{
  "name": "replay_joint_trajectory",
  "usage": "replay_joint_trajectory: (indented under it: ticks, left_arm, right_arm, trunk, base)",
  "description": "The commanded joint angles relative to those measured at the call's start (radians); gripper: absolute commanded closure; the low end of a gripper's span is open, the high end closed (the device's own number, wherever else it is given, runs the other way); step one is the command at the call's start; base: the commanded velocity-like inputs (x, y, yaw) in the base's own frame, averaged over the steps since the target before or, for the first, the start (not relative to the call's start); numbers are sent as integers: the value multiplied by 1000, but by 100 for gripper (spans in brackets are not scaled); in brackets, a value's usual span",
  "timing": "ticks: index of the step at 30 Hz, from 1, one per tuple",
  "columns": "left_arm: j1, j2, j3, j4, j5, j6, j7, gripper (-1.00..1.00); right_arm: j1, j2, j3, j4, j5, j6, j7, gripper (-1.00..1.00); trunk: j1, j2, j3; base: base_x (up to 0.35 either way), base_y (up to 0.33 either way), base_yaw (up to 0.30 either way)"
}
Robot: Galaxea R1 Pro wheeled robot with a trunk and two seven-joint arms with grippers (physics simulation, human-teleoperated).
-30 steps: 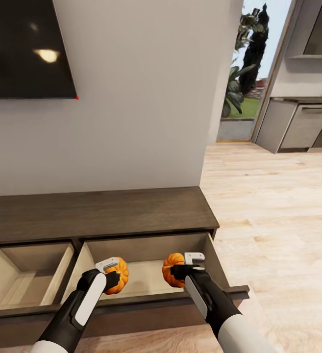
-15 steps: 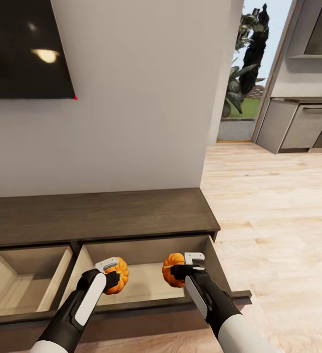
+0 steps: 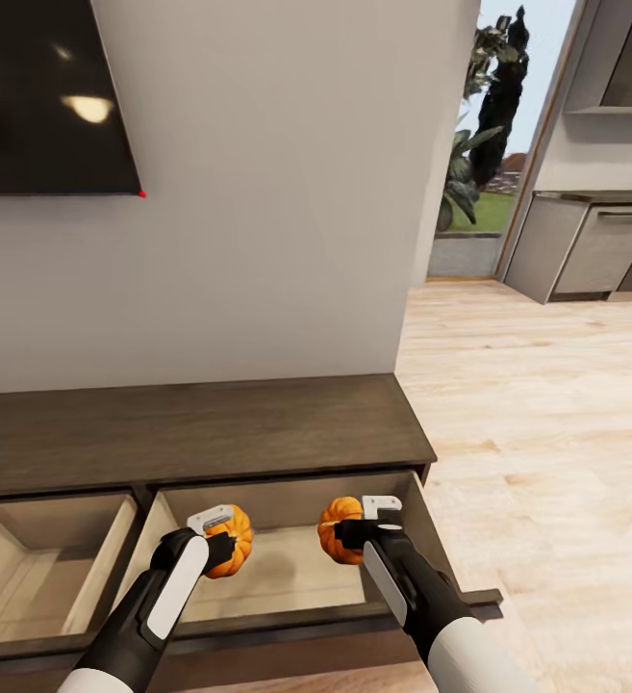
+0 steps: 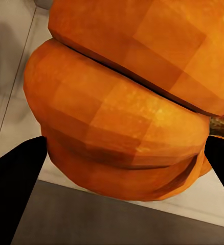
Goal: Place each of the two pumpkins and all three candles from the living room inside a cabinet in the living room (use any cabinet), then make sure every cabinet is closed, and position the cauldron so it is next to a table in the living room.
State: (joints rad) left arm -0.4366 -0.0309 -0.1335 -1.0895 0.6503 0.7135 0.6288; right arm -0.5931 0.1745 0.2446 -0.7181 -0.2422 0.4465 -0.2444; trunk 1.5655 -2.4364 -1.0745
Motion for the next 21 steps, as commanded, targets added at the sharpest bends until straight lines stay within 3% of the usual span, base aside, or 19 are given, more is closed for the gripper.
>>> replay_joint_trajectory:
  ticks: [1,12,21]
  left_arm:
    - [-1,0,-2,-1,10,1,11,100]
    - [-1,2,-2,-11,9,1,11,100]
    - [-1,0,0,-2,9,1,11,100]
  right_arm:
    - [-1,0,2,-1,-9,3,-10,100]
    - [-1,0,3,-1,-9,3,-10,100]
    - [-1,0,3,-1,-9,3,-10,100]
  trunk:
    - [0,0,-1]
    - [0,0,-1]
    - [34,-63,-29]
  base:
    - [25,0,0]
    - [3,0,0]
    - [0,0,0]
